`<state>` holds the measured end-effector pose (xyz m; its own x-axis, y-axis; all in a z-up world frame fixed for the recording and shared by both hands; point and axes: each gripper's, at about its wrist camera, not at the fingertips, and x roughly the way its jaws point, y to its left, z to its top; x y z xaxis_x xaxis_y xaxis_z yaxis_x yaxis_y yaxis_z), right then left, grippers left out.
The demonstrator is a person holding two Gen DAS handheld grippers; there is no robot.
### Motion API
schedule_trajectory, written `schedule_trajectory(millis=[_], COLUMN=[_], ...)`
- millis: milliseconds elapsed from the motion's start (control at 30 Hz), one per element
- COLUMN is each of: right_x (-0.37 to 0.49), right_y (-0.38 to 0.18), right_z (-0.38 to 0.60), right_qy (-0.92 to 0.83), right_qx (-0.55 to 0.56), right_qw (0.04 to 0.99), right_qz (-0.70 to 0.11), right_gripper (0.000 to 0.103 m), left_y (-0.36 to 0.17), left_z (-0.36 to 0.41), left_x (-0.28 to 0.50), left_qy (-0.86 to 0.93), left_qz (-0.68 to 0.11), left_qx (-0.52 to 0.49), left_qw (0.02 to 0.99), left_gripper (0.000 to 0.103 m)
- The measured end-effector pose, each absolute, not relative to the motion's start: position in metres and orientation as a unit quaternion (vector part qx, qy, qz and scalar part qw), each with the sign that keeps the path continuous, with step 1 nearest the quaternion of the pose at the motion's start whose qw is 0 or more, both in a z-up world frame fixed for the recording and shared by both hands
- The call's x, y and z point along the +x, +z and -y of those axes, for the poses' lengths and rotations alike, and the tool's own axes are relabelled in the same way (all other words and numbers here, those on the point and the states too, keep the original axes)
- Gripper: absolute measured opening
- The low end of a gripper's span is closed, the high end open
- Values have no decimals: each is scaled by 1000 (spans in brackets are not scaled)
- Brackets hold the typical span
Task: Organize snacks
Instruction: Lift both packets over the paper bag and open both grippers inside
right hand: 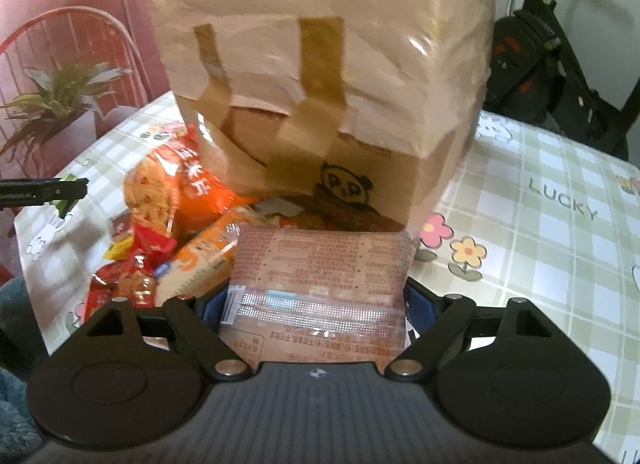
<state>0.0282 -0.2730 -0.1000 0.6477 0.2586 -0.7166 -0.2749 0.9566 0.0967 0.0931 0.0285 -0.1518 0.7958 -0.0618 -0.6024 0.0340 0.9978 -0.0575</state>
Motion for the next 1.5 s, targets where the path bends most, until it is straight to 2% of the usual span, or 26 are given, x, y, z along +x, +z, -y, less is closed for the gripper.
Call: schedule_trajectory(millis=[267,500,767,1100,1400,1500], right_x=[20,23,71,174,205,207], right_y=[-55,9,62,60,32,31], right_z=[263,264,268,278,274,272], right_qy=[177,200,212,189,191,193], right_qx=[-20,-26,-56,-83,-125,-122], right_qw=[923,946,954,949,927,922], right_qz=[-341,-255,-203,-236,-298,-313], right_gripper=[86,86,86,86,87,89], left_y=[-113,-61,-7,5,-15,-18], left_z=[-12,19,62,107,114,113], left_x=[99,116,161,236,263,265], left_qy=[-60,-107,-142,-153,-157,-154], left_qz=[-278,-212,-164,-172,-201,-206], left_qx=[-8,6,22,34,41,42], left_qw=[959,971,976,973,966,965], left_gripper=[57,58,58,58,60,67])
